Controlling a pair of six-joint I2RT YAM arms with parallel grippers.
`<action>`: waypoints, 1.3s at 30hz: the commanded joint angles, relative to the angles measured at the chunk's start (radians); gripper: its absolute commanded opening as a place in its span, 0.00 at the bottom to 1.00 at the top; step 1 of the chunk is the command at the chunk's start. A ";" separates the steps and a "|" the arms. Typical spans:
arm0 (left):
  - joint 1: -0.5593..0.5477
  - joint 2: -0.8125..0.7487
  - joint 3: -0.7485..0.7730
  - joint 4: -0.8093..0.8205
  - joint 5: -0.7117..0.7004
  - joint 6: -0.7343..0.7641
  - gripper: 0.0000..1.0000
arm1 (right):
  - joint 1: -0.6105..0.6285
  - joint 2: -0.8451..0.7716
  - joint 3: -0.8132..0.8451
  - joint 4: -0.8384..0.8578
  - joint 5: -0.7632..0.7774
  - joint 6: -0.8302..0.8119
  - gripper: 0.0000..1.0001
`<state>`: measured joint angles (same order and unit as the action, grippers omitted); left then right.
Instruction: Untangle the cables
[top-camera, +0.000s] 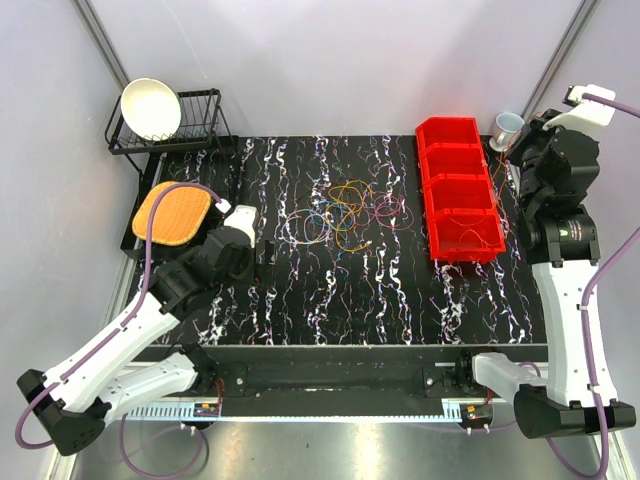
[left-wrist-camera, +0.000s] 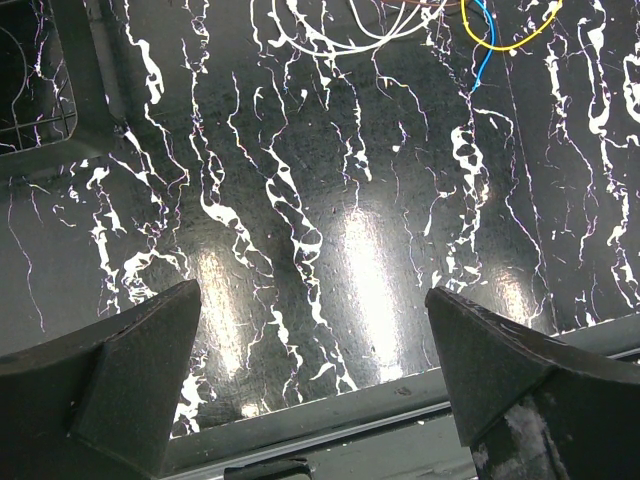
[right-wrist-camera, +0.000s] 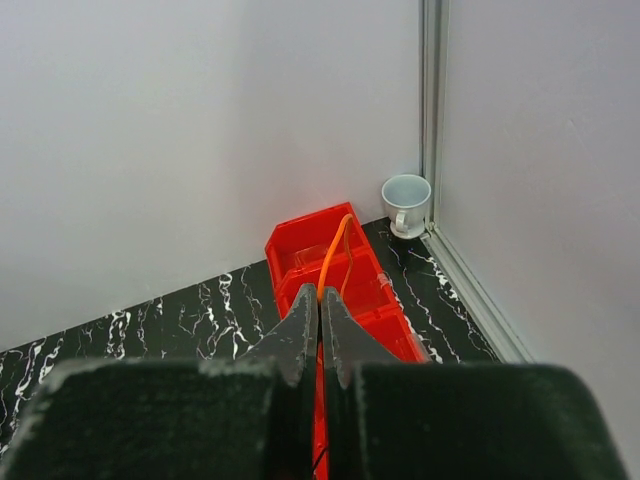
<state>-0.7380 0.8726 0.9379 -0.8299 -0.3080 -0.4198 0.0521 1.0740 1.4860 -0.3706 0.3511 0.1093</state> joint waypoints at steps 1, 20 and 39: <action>-0.006 -0.003 -0.004 0.029 -0.011 -0.004 0.99 | -0.005 0.004 -0.016 0.065 0.022 -0.008 0.00; -0.011 -0.026 -0.004 0.035 0.003 -0.002 0.99 | -0.005 0.018 -0.219 0.159 0.028 0.088 0.00; -0.024 -0.046 -0.007 0.035 -0.006 -0.002 0.99 | -0.003 0.017 -0.446 0.159 -0.170 0.365 0.00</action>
<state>-0.7528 0.8455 0.9379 -0.8295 -0.3069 -0.4194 0.0513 1.0977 1.0843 -0.2516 0.2260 0.4049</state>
